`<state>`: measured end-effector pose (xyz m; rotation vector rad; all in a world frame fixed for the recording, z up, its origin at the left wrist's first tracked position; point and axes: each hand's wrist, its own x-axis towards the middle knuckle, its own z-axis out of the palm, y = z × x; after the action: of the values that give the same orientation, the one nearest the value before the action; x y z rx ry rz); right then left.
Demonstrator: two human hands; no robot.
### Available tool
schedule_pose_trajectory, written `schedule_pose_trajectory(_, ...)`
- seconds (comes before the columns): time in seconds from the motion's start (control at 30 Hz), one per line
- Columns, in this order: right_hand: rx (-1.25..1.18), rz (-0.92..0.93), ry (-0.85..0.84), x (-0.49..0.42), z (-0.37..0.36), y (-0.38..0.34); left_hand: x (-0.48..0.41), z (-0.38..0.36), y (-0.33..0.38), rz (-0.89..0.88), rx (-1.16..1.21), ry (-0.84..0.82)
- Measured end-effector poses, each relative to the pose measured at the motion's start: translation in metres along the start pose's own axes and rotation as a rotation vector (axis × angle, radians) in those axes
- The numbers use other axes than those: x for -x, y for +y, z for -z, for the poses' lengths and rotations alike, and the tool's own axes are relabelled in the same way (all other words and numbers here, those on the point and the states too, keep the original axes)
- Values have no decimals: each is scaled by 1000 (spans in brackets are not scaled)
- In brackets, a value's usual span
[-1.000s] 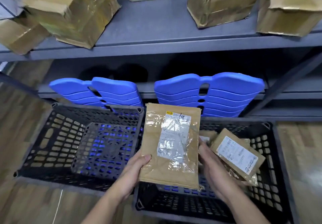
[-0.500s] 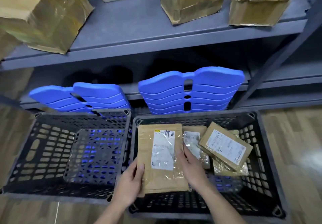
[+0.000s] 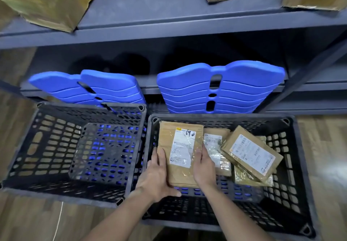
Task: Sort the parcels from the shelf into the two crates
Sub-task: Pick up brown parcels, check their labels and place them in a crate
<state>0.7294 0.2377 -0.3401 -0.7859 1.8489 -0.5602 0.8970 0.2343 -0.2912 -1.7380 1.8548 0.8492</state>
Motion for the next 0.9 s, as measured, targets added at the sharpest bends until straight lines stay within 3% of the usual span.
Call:
schedule_pose_trajectory(0.17, 59, 53, 52, -4, -16, 10, -9, -1, 25, 4, -318, 5)
schedule_pose_trajectory(0.43, 143, 134, 91, -23, -28, 34, -31, -28, 11, -47, -489, 29)
schedule_pose_trajectory(0.6, 416, 223, 203, -32, -41, 43, -48, -40, 9, -65, -659, 69)
schedule_pose_trajectory(0.8, 466, 239, 135, -41, -44, 52, -66, -38, 10, -150, -824, 98)
schedule_pose_trajectory(0.9, 664, 247, 40, -42, -37, 58, -74, -40, 4, -120, -769, 119)
